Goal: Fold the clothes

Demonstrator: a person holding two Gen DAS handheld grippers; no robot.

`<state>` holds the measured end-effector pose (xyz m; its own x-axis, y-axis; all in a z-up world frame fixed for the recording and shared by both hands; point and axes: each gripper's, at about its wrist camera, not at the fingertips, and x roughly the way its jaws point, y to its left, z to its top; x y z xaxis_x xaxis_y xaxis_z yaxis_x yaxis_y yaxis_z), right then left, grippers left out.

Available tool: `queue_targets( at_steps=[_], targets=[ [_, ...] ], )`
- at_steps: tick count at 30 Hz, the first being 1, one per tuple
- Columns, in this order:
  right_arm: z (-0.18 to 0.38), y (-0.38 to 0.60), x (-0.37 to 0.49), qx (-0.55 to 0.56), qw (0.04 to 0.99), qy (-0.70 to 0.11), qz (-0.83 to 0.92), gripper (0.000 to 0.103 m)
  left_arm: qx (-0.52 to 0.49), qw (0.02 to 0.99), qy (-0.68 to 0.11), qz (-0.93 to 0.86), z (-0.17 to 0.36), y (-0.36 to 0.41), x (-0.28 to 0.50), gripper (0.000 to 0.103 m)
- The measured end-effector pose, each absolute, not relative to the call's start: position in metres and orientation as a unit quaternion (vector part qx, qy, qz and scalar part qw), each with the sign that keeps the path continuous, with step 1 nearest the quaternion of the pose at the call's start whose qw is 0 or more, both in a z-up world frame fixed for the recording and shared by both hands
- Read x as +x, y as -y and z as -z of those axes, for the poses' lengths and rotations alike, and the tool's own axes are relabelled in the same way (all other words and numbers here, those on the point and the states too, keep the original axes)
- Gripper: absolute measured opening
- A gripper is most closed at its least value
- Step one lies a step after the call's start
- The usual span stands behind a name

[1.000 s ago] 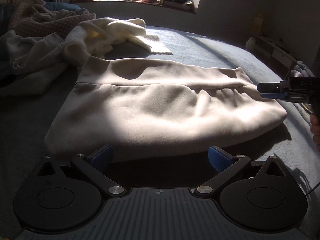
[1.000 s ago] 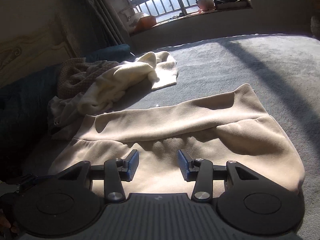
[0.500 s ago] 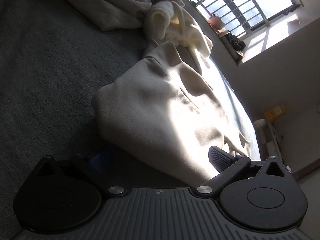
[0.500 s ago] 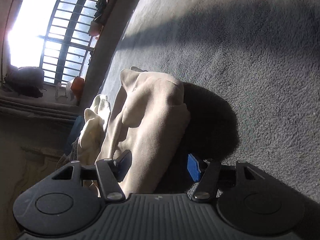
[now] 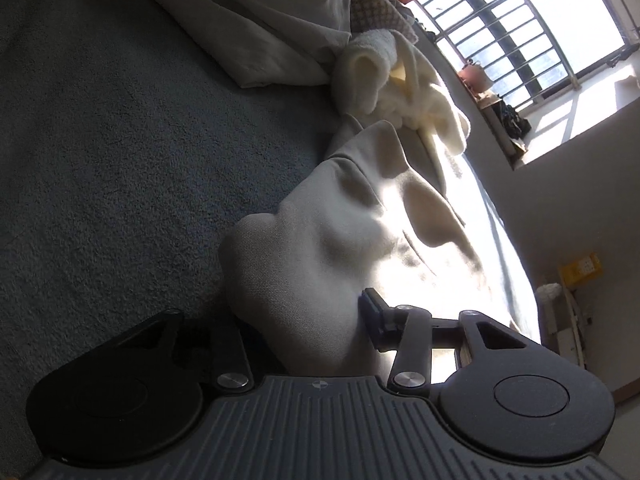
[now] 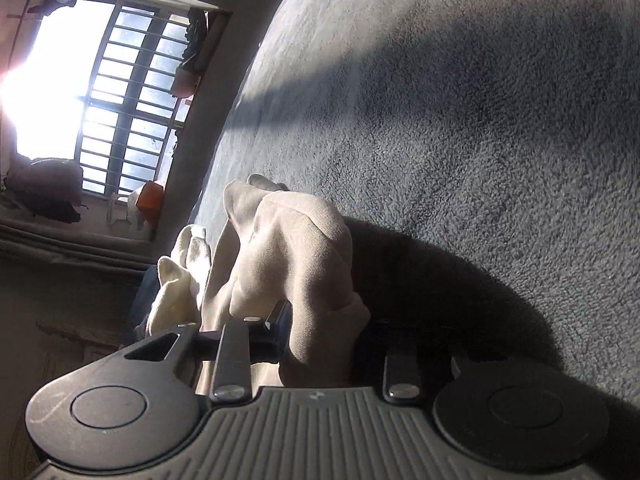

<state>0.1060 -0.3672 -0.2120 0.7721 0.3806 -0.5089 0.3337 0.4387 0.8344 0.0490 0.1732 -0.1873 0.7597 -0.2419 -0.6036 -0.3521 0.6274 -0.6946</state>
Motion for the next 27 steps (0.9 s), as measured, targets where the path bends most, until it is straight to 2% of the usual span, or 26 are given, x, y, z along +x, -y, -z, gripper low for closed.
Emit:
queue_targets(
  at_steps=[3, 6, 10, 19, 22, 24, 27],
  targets=[
    [0.197, 0.362, 0.098, 0.51, 0.799, -0.319, -0.02, 0.022, -0.428, 0.841, -0.331, -0.022, 0.179, -0.175, 0.041, 0.023],
    [0.181, 0.36, 0.09, 0.499, 0.809, -0.309, -0.035, 0.02, -0.421, 0.852, -0.312, -0.001, 0.167, -0.174, 0.032, 0.018],
    [0.161, 0.364, 0.068, 0.488, 0.815, -0.308, -0.05, 0.02, -0.419, 0.855, -0.306, 0.023, 0.152, -0.179, 0.015, 0.015],
    [0.151, 0.377, -0.037, 0.495, 0.791, -0.356, -0.036, 0.02, -0.36, 0.855, -0.371, 0.044, 0.125, -0.2, -0.059, 0.013],
    [0.168, 0.379, -0.065, 0.502, 0.775, -0.382, -0.024, 0.025, -0.34, 0.86, -0.38, 0.015, 0.13, -0.213, -0.076, 0.017],
    [0.183, 0.383, -0.065, 0.5, 0.767, -0.401, -0.008, 0.035, -0.323, 0.865, -0.384, -0.008, 0.134, -0.218, -0.079, 0.023],
    [0.177, 0.389, -0.054, 0.466, 0.772, -0.432, -0.015, 0.043, -0.294, 0.88, -0.37, -0.033, 0.129, -0.225, -0.083, 0.03]
  ],
)
